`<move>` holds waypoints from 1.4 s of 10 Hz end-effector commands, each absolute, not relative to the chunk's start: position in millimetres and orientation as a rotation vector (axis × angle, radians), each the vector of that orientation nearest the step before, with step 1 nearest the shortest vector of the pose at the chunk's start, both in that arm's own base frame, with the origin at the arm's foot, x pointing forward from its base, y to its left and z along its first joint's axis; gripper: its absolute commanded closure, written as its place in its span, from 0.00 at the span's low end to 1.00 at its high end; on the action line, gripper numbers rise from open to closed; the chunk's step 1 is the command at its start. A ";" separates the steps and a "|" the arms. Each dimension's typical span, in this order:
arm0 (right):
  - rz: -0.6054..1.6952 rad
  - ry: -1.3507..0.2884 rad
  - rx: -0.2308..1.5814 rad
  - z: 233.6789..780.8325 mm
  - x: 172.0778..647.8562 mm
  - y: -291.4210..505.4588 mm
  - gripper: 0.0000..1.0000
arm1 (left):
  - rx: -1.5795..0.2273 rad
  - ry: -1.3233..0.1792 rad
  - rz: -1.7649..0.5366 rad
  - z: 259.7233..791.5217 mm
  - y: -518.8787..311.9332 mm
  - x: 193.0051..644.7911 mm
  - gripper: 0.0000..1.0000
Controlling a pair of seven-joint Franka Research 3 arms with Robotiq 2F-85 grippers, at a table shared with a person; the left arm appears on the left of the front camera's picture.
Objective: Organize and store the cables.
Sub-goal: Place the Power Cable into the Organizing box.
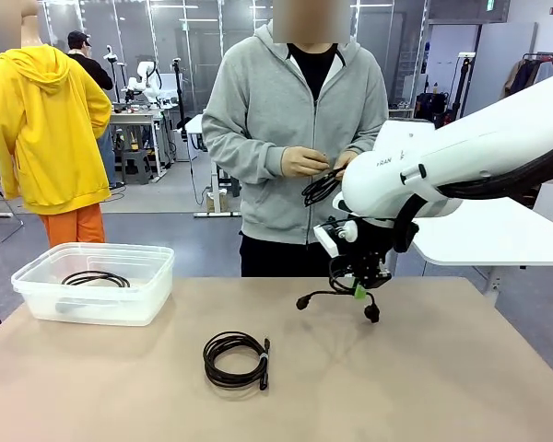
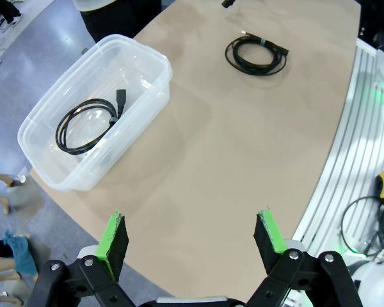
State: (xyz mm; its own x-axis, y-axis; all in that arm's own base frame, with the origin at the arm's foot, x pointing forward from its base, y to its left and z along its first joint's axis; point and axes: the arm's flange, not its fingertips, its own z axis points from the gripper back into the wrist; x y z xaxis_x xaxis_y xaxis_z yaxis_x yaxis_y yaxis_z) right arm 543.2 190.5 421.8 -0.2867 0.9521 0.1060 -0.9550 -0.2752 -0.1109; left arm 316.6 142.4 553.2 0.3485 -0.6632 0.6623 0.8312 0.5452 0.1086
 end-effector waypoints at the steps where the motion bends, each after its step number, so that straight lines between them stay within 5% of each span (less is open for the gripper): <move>1: 1.871 -0.161 0.058 416.2 538.6 218.8 1.00 | -0.276 -0.733 -1.003 551.8 142.1 314.6 0.00; 14: 1.802 -0.105 0.213 315.8 490.1 272.5 1.00 | -0.276 -0.733 -1.003 551.8 142.1 314.6 0.00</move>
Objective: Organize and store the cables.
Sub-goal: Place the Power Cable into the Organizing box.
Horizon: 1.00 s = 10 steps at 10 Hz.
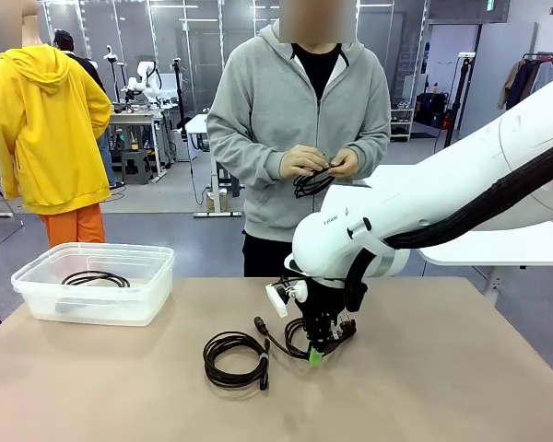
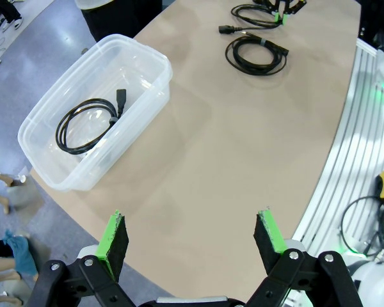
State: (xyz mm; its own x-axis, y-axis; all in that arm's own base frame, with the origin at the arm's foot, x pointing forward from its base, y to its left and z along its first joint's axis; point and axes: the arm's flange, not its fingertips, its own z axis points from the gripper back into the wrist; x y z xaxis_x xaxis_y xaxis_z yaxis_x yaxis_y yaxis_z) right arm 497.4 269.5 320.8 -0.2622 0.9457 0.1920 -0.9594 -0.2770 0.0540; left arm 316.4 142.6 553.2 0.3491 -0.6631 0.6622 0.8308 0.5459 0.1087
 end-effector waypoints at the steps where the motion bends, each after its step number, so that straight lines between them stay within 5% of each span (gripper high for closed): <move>1: 1.792 -0.104 0.212 314.4 489.2 273.0 1.00 | -0.276 -0.733 -1.003 551.8 142.1 314.6 0.00; 2: 1.785 -0.104 0.216 315.0 488.1 273.0 0.73 | -0.276 -0.733 -1.003 551.8 142.1 314.6 0.00; 6: 1.750 -0.105 0.220 321.9 486.6 268.3 0.05 | -0.276 -0.733 -1.003 551.8 142.1 314.6 0.00; 10: 1.655 -0.205 0.227 351.8 483.6 245.2 0.00 | -0.276 -0.733 -1.003 551.8 142.1 314.6 0.00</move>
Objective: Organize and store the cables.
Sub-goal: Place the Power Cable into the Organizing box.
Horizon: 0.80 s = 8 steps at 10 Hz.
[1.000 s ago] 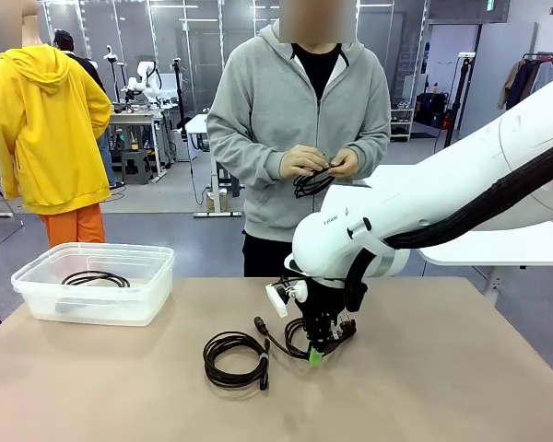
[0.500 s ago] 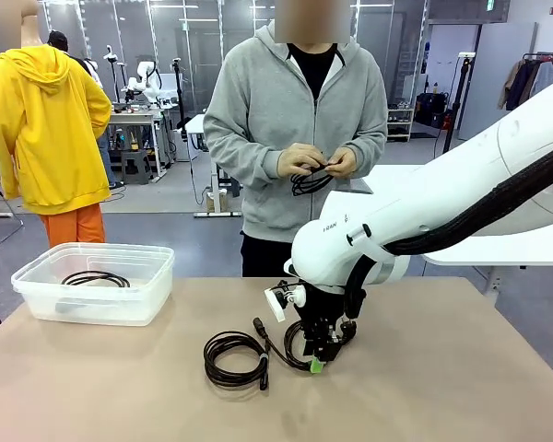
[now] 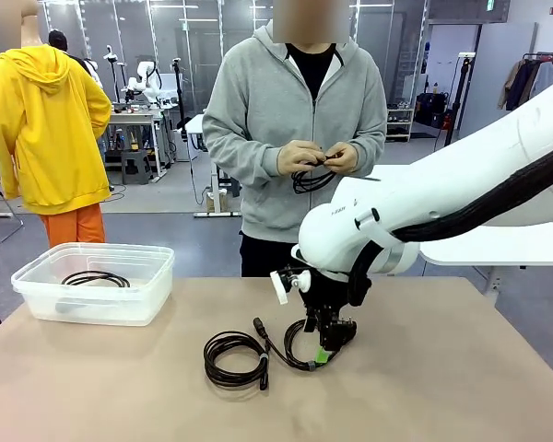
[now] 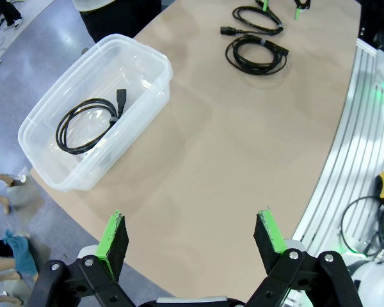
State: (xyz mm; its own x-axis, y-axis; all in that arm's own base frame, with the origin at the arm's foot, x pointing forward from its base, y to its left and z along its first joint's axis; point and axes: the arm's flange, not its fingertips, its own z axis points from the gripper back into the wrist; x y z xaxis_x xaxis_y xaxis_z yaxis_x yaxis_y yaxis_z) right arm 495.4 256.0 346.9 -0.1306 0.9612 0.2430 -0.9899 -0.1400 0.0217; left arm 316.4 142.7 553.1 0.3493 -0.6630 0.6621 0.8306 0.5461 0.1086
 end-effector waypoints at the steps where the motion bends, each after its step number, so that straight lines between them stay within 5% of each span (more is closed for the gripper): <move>1: 1.628 -0.236 0.232 359.8 483.3 234.7 0.00 | -0.276 -0.733 -1.003 551.8 142.1 314.6 0.00; 8: 1.394 -0.494 0.285 411.0 464.0 113.4 0.00 | -0.261 -0.685 -1.103 557.4 124.1 314.9 0.00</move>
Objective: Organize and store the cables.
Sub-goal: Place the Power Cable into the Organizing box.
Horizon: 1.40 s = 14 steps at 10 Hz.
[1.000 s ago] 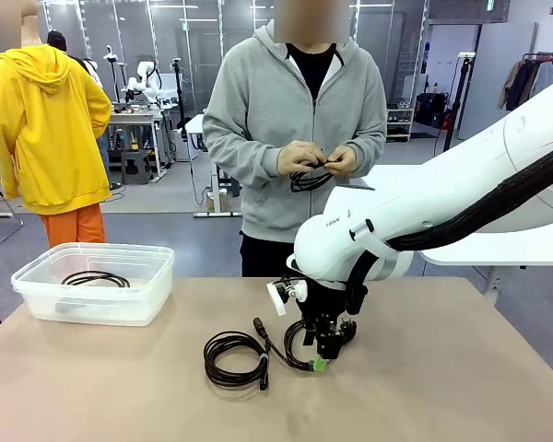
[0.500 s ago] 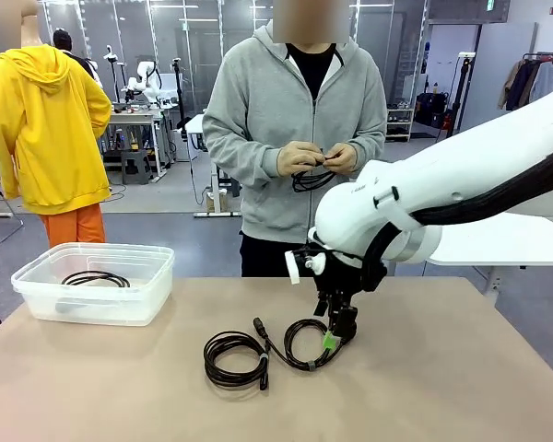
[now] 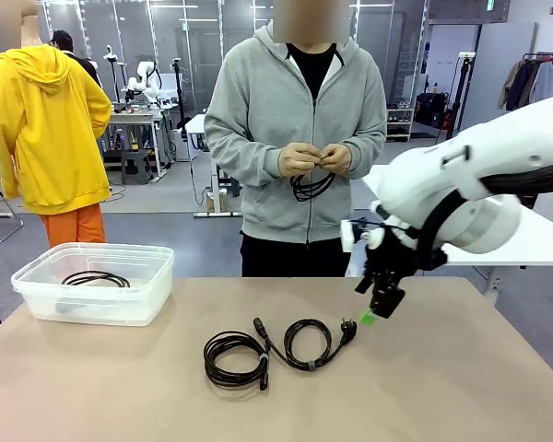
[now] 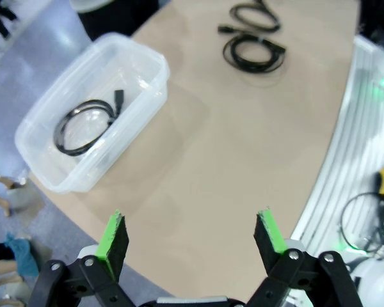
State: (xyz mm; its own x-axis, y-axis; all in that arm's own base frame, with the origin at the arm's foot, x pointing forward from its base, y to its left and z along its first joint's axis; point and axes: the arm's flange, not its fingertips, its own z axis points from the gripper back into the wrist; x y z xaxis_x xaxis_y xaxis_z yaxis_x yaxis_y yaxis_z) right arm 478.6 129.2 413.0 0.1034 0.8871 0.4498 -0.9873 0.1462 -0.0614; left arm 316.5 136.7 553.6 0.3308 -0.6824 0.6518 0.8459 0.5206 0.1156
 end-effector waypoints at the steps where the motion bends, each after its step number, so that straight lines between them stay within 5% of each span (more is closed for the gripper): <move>1: 1.386 -0.523 0.278 417.6 457.9 97.7 0.00 | -0.258 -0.651 -1.168 561.3 104.8 320.2 0.00; 11: 1.080 -0.875 0.396 466.5 358.5 -119.3 0.00 | -0.399 -0.478 -1.533 520.9 -128.1 402.0 0.00; 14: 1.043 -0.916 0.417 482.4 319.0 -153.6 0.00 | -0.220 -0.480 -1.584 487.7 -196.0 403.0 0.00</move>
State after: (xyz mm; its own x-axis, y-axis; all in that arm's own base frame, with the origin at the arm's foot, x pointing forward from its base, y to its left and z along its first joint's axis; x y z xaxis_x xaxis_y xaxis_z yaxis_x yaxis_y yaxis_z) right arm 331.0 -150.4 483.6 0.2082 0.5519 0.8075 -0.8710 0.4803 -0.1036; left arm 399.1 -181.5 500.1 -0.0696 -0.8824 0.4653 0.9934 -0.0187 0.1131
